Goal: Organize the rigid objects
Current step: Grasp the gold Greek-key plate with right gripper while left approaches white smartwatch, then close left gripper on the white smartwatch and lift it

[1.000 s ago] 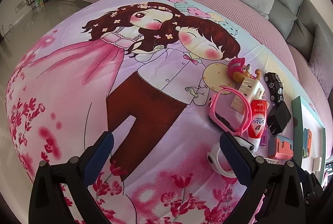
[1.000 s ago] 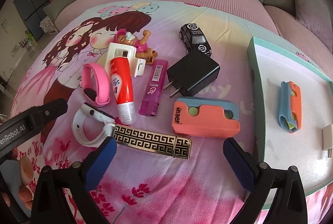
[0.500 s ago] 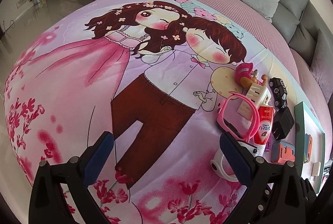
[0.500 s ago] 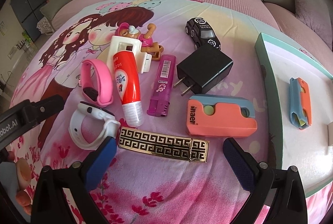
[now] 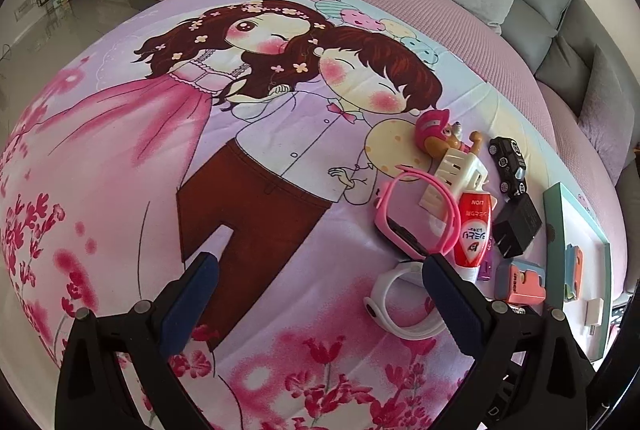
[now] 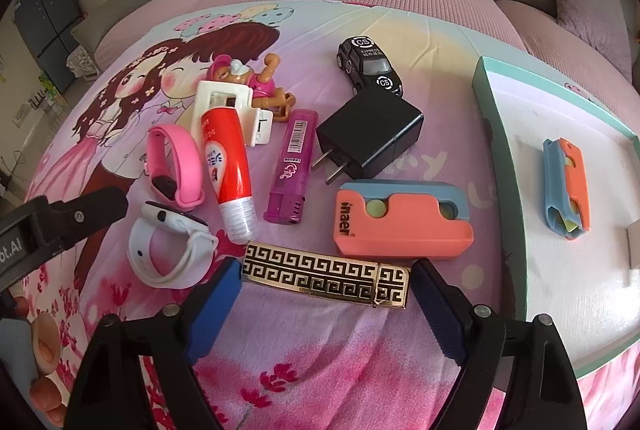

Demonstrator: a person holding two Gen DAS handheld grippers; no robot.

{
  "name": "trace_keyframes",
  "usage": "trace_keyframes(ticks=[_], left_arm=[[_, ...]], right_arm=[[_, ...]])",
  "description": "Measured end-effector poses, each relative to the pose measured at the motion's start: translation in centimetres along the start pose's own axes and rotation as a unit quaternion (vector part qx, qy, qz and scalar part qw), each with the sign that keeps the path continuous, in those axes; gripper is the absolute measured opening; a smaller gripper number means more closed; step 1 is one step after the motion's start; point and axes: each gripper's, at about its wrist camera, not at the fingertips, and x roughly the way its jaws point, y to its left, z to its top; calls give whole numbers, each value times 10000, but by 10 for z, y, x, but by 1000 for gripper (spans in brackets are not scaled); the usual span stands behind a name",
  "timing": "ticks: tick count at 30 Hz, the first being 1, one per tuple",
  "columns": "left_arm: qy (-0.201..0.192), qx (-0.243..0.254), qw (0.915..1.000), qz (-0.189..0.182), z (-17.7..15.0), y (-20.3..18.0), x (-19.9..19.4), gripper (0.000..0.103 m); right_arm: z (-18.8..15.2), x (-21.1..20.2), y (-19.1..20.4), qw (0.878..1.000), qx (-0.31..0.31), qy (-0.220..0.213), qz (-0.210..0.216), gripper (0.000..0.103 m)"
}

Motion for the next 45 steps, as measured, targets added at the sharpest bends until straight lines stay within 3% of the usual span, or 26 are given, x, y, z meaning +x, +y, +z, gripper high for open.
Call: trace_keyframes(ticks=[11,27,30,35,45], left_arm=[[353,392,9980,-352,-9,-30,12,101],[436,775,9960,-32,-17,-52,25,99],[405,808,9959,-75,-16,-62,27,92],[347,859,9950,-381,-17,-72,23,64],[301,821,9951,-459,-12,-65,16,62]], right_arm=[[-1,-4,-13,9999,99,43,17,86],[-1,-3,-11,10000,45,63,0,86],[-1,-3,-11,10000,44,61,1,86],[-1,-2,-11,10000,31,53,6,86],[0,-8,-12,9999,81,-39,87,86]])
